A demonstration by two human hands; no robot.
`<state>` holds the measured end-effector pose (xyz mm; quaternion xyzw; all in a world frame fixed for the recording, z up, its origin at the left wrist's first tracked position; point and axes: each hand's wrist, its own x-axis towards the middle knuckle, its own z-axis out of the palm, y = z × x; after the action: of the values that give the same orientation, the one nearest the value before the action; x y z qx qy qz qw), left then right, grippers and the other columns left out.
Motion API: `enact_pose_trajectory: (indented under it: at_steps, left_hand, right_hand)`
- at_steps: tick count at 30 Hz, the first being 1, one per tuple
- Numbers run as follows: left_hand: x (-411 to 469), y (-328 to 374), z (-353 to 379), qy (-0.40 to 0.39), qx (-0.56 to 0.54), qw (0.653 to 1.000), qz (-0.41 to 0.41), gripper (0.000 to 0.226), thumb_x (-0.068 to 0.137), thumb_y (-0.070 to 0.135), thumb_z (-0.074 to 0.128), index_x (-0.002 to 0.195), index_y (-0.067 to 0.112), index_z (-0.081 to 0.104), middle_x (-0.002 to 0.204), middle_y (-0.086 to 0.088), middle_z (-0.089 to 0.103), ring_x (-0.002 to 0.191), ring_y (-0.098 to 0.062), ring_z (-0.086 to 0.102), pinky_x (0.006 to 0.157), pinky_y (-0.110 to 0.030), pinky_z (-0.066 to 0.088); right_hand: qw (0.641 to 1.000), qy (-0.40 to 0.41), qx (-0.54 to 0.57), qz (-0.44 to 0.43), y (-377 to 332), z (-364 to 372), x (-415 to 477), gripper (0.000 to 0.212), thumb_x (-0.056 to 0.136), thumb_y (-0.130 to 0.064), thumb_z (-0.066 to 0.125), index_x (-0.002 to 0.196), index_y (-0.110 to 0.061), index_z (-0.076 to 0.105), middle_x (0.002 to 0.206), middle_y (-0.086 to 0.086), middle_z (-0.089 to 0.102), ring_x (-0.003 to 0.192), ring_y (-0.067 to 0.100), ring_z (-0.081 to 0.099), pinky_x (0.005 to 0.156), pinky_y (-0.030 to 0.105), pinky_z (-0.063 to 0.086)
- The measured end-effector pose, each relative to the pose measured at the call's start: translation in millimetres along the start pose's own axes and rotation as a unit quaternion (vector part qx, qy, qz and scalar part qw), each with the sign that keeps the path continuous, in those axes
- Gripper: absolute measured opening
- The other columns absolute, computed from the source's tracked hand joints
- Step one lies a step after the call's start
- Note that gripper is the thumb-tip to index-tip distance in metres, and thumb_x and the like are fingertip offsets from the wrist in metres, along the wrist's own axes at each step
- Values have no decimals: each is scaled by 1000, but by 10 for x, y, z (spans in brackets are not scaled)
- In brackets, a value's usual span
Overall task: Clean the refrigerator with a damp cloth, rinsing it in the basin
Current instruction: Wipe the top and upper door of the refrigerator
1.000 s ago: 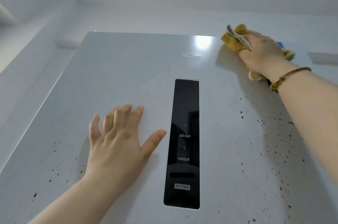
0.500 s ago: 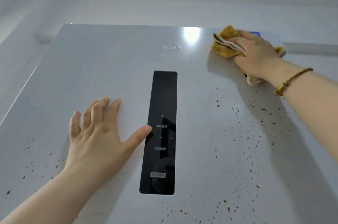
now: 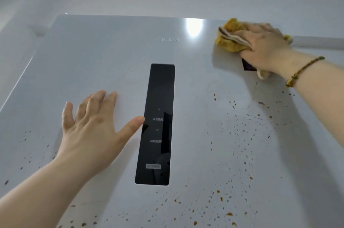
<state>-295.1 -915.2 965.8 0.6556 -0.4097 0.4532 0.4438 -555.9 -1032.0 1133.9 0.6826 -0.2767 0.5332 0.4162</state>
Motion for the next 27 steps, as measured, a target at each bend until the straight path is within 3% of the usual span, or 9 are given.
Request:
enact_pose_trajectory:
  at_steps: [3, 8, 12, 15, 17, 23, 25, 27]
  left_hand:
    - [-6, -14, 73, 11, 6, 1000, 3, 113, 47, 78, -8, 146, 25, 4, 153, 5, 0, 141, -11, -9, 110, -33, -18]
    - [-40, 19, 96, 72, -63, 995, 11, 109, 53, 78, 1, 145, 22, 17, 154, 2, 7, 141, -13, -3, 110, -26, -18]
    - [-146, 69, 130, 107, -117, 984, 86, 93, 67, 75, 18, 136, 16, 40, 145, -1, 34, 132, -6, 9, 100, -5, -21]
    - [-221, 89, 230, 90, -144, 979, 111, 105, 65, 86, 4, 134, 18, 42, 139, 3, 41, 128, -1, 12, 101, -3, -20]
    - [-236, 74, 282, 88, -149, 978, 113, 105, 66, 85, 2, 133, 17, 43, 138, 3, 43, 127, -1, 13, 102, -4, -20]
    - [-225, 59, 320, 102, -149, 974, 136, 83, 76, 72, 22, 128, 14, 49, 131, -2, 50, 126, -6, 20, 103, -3, -17]
    - [-232, 70, 327, 115, -154, 971, 141, 79, 75, 68, 25, 129, 15, 49, 132, -1, 49, 127, -5, 18, 102, -2, -18]
    - [-247, 76, 328, 123, -154, 970, 146, 80, 75, 70, 23, 129, 16, 49, 134, -2, 48, 127, -5, 17, 102, -3, -18]
  right_hand:
    - [994, -13, -28, 106, 102, -54, 171, 50, 93, -26, 40, 142, -29, 27, 155, 2, 7, 140, 28, 7, 111, 39, 11]
    - [979, 1, 56, 195, 105, -9, 174, 50, 95, -41, 38, 142, -29, 27, 150, 5, 20, 134, 32, 21, 108, 42, 19]
    - [997, -5, 8, 71, -25, 56, -214, 65, 85, -61, 38, 141, -29, 31, 153, 3, 17, 136, 29, 21, 110, 39, 15]
    - [996, -17, 19, -86, -159, 171, -652, 90, 66, -81, 15, 139, -32, 34, 153, 1, 20, 138, 26, 21, 112, 37, 5]
    - [992, -15, 31, -123, -91, 197, -733, 90, 68, -81, 15, 137, -28, 39, 150, 3, 29, 136, 28, 26, 112, 39, 7]
    - [990, 49, 92, 98, 413, 103, -275, 62, 84, -54, 37, 136, -20, 42, 148, 6, 33, 132, 32, 31, 109, 41, 22]
    - [989, 49, 74, 118, 419, 144, -297, 58, 88, -51, 40, 136, -18, 42, 148, 7, 32, 131, 33, 31, 108, 41, 22]
    - [991, 58, 68, 96, 352, 170, -415, 71, 76, -60, 32, 133, -19, 46, 147, 6, 34, 131, 32, 33, 109, 42, 21]
